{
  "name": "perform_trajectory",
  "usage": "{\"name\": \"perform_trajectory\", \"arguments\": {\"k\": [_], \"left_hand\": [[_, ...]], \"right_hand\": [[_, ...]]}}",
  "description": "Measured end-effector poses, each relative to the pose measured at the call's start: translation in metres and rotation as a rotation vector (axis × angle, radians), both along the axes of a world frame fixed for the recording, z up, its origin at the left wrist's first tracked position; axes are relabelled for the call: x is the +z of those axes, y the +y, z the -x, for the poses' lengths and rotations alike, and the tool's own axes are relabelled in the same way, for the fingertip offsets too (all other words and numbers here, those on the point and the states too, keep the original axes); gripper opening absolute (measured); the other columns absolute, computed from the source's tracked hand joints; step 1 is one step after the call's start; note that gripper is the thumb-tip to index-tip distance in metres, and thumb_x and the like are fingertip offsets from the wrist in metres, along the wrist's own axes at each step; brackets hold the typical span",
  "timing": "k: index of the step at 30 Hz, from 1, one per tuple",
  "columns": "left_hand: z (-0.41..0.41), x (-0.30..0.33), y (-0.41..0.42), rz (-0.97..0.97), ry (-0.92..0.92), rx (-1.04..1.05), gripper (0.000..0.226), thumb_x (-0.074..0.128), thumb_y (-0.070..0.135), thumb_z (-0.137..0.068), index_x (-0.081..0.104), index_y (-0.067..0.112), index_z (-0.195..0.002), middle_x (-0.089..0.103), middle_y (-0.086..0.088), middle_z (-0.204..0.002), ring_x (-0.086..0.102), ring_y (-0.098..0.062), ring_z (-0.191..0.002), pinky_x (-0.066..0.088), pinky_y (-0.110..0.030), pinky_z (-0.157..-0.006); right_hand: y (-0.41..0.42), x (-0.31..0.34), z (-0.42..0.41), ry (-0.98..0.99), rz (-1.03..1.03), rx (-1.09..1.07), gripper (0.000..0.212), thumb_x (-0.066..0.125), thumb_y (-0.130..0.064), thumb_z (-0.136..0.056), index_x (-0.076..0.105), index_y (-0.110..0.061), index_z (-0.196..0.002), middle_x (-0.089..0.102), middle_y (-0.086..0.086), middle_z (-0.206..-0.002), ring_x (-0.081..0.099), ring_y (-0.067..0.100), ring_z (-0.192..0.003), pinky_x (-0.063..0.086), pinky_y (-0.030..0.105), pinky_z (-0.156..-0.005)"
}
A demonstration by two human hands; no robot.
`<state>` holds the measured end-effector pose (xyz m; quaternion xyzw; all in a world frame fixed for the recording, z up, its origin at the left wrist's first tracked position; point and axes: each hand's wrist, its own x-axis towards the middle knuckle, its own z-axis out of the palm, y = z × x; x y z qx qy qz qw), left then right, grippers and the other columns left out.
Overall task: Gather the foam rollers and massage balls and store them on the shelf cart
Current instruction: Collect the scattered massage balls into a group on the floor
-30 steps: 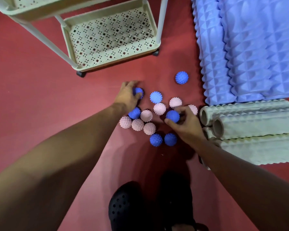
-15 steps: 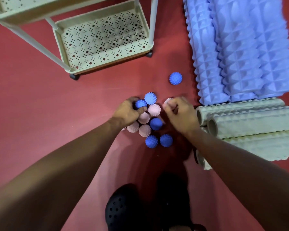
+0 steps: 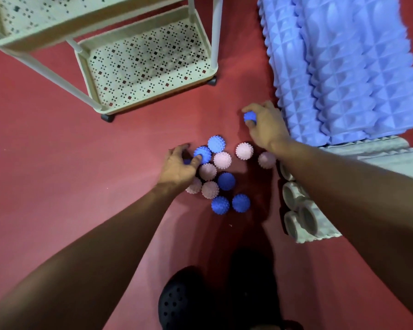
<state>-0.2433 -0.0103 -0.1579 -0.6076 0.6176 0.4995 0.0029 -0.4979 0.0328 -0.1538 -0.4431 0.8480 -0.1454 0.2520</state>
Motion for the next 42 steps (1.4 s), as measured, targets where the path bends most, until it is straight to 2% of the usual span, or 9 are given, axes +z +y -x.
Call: {"name": "perform_trajectory", "arguments": {"k": [3, 7, 13, 19, 27, 31, 33, 37, 42], "left_hand": [[-0.003, 0.003, 0.012, -0.017, -0.102, 0.127, 0.052, 0.066, 0.046, -0.094, 0.053, 0.033, -0.142, 0.043, -0.011, -0.140, 0.043, -0.029, -0.135, 0.027, -0.029, -0.118], [0.000, 0.007, 0.031, -0.112, -0.176, 0.257, 0.053, 0.061, 0.055, -0.093, 0.050, 0.040, -0.143, 0.033, -0.016, -0.145, 0.030, -0.037, -0.137, 0.022, -0.037, -0.119], [-0.001, 0.003, 0.045, -0.076, -0.144, 0.242, 0.053, 0.061, 0.049, -0.095, 0.046, 0.043, -0.146, 0.032, -0.017, -0.140, 0.027, -0.038, -0.135, 0.022, -0.041, -0.120], [-0.006, 0.000, 0.057, 0.079, -0.111, 0.175, 0.060, 0.065, 0.040, -0.094, 0.044, 0.036, -0.150, 0.037, -0.018, -0.134, 0.033, -0.035, -0.127, 0.025, -0.040, -0.116], [-0.012, 0.007, 0.051, 0.089, -0.176, 0.019, 0.063, 0.060, 0.043, -0.096, 0.037, 0.036, -0.153, 0.040, -0.015, -0.138, 0.038, -0.037, -0.130, 0.029, -0.043, -0.114], [-0.019, 0.012, 0.036, -0.017, -0.205, -0.091, 0.065, 0.057, 0.046, -0.097, 0.030, 0.039, -0.155, 0.035, -0.014, -0.147, 0.034, -0.038, -0.137, 0.026, -0.041, -0.117], [-0.021, 0.011, 0.029, -0.041, -0.222, -0.138, 0.065, 0.055, 0.048, -0.097, 0.030, 0.039, -0.156, 0.034, -0.014, -0.149, 0.033, -0.039, -0.138, 0.026, -0.041, -0.117], [-0.020, 0.007, 0.025, -0.035, -0.221, -0.148, 0.065, 0.056, 0.048, -0.097, 0.033, 0.031, -0.156, 0.038, -0.015, -0.146, 0.032, -0.037, -0.138, 0.026, -0.042, -0.118], [-0.015, 0.006, 0.028, -0.025, -0.190, -0.115, 0.067, 0.058, 0.048, -0.095, 0.036, 0.029, -0.155, 0.039, -0.014, -0.143, 0.032, -0.035, -0.138, 0.025, -0.041, -0.120]], "right_hand": [[0.048, 0.023, -0.033, -0.083, 0.212, -0.097, 0.043, 0.073, -0.027, -0.087, 0.063, -0.014, -0.127, 0.064, 0.010, -0.120, 0.061, 0.030, -0.109, 0.046, 0.040, -0.102], [0.106, 0.016, -0.065, 0.097, 0.180, -0.017, 0.038, 0.075, -0.049, -0.079, 0.071, -0.019, -0.100, 0.066, 0.004, -0.106, 0.058, 0.030, -0.098, 0.047, 0.044, -0.092], [0.110, -0.014, -0.070, -0.027, -0.043, -0.144, 0.041, 0.078, -0.054, -0.078, 0.067, -0.020, -0.100, 0.032, 0.016, -0.157, 0.029, 0.034, -0.143, 0.021, 0.043, -0.121], [0.094, -0.012, -0.087, 0.021, 0.028, -0.139, 0.044, 0.076, -0.052, -0.080, 0.064, -0.021, -0.109, 0.054, 0.005, -0.124, 0.043, 0.032, -0.120, 0.023, 0.030, -0.105], [0.088, -0.009, -0.080, 0.079, 0.040, -0.101, 0.062, 0.081, -0.053, -0.073, 0.053, -0.018, -0.116, 0.058, 0.001, -0.115, 0.051, 0.032, -0.107, 0.038, 0.039, -0.094], [0.067, 0.008, -0.064, 0.118, -0.201, 0.073, 0.105, 0.078, -0.062, -0.070, 0.020, -0.036, -0.153, 0.017, -0.008, -0.164, 0.040, 0.031, -0.132, 0.042, 0.052, -0.101], [0.051, 0.015, -0.054, -0.008, -0.353, 0.172, 0.107, 0.074, -0.061, -0.077, 0.003, -0.050, -0.156, -0.005, -0.020, -0.167, 0.022, 0.031, -0.143, 0.035, 0.059, -0.109], [0.041, 0.018, -0.055, -0.047, -0.269, 0.187, 0.085, 0.079, -0.051, -0.076, 0.030, -0.042, -0.145, 0.024, -0.012, -0.151, 0.033, 0.036, -0.133, 0.045, 0.057, -0.102], [0.051, 0.011, -0.065, -0.073, -0.170, 0.183, 0.072, 0.076, -0.037, -0.082, 0.040, -0.032, -0.145, 0.028, -0.004, -0.138, 0.043, 0.029, -0.124, 0.045, 0.047, -0.104]]}}
